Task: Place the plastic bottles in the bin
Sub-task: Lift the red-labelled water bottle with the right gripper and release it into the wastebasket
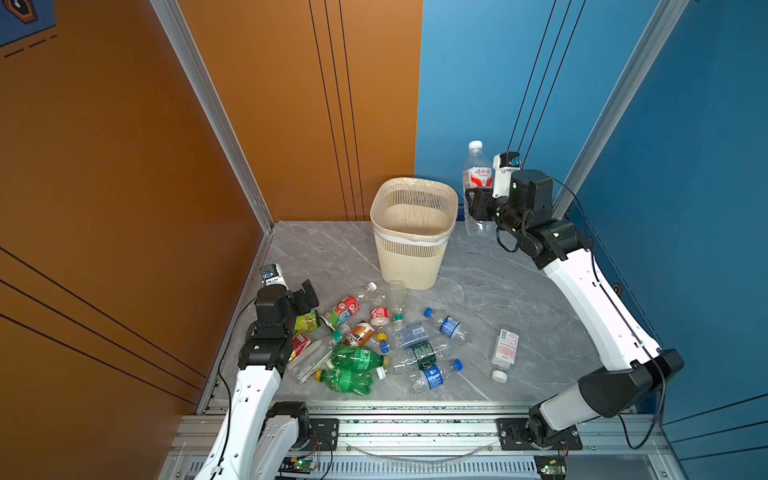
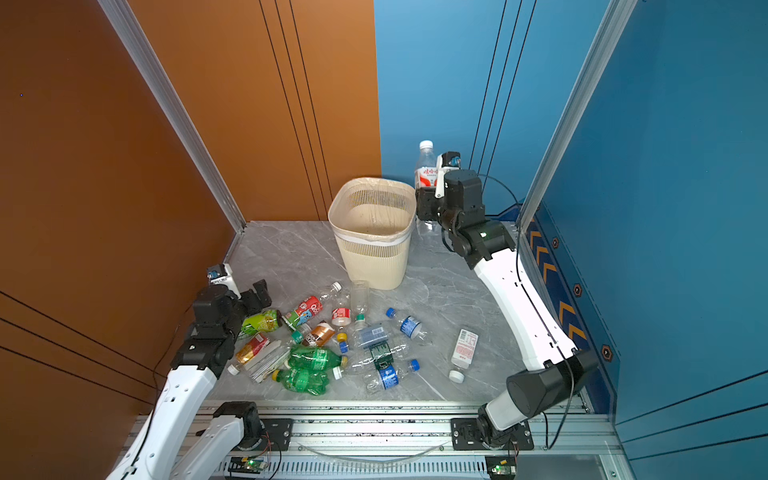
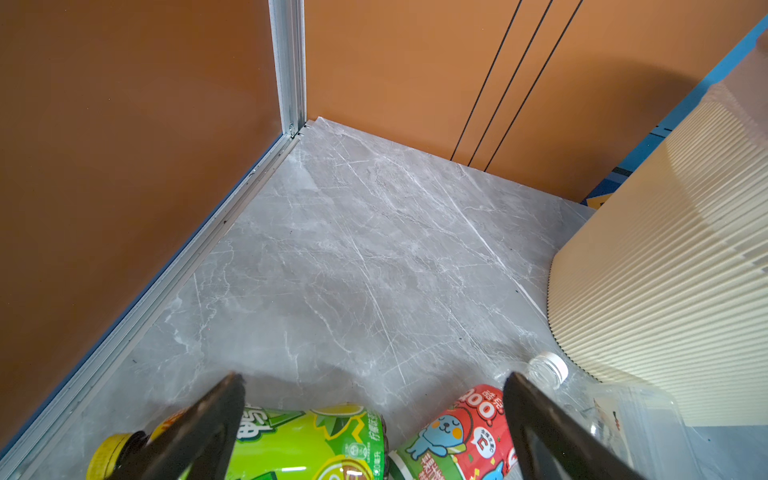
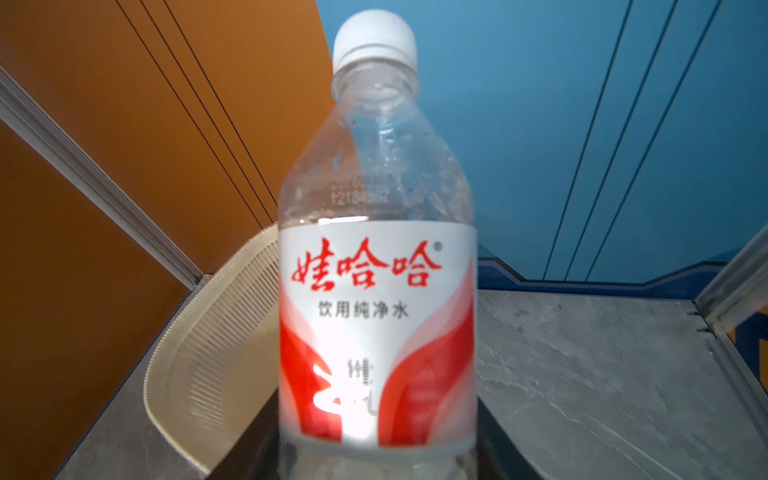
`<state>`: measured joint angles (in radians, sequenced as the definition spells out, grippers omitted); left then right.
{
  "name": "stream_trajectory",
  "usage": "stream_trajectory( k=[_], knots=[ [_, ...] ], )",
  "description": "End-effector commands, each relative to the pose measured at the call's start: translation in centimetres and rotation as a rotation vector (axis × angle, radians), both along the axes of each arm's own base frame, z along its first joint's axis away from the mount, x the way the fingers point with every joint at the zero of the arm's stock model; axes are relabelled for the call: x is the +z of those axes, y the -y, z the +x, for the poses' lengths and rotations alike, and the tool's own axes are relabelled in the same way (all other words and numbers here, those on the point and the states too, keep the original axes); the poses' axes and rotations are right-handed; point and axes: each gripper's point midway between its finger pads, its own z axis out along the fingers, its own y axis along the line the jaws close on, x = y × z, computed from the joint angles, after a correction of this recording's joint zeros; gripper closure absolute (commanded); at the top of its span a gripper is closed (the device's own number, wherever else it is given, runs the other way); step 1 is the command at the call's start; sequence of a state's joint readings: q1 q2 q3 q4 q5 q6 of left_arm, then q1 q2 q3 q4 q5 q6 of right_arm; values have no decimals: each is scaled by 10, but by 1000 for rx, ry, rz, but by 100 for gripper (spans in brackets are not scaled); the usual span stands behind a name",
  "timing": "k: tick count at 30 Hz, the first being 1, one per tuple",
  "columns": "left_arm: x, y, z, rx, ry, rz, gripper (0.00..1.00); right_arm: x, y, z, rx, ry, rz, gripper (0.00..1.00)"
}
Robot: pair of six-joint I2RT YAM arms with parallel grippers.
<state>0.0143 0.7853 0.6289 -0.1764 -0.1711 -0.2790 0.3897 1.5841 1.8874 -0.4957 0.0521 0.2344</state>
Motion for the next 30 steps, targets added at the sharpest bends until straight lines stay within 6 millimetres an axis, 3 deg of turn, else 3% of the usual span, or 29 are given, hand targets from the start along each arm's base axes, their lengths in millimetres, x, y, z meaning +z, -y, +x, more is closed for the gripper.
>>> stream_trajectory(
  k=[1, 7, 10, 15, 24, 26, 28, 30],
  knots=[
    [11, 3, 3, -20, 20, -20, 2, 2, -25, 13, 101, -10, -76, 46],
    [9, 6, 4, -35, 17, -33, 2, 5, -59, 48, 192, 19, -116, 46],
    [8, 7, 4, -39, 14, -35, 2, -4, -73, 60, 227, 28, -128, 46],
    [8, 9, 5, -47, 14, -42, 2, -22, -92, 70, 273, 34, -175, 46],
    [7, 10, 6, -55, 9, -48, 2, -47, -103, 78, 300, 3, -224, 46],
    [7, 10, 7, -57, 10, -49, 2, -69, -110, 84, 315, -34, -239, 46],
    [6, 10, 7, -56, 7, -49, 2, -74, -113, 85, 319, -40, -250, 44],
    [7, 11, 7, -59, 9, -52, 2, -78, -115, 86, 317, -47, -264, 33]
  ],
)
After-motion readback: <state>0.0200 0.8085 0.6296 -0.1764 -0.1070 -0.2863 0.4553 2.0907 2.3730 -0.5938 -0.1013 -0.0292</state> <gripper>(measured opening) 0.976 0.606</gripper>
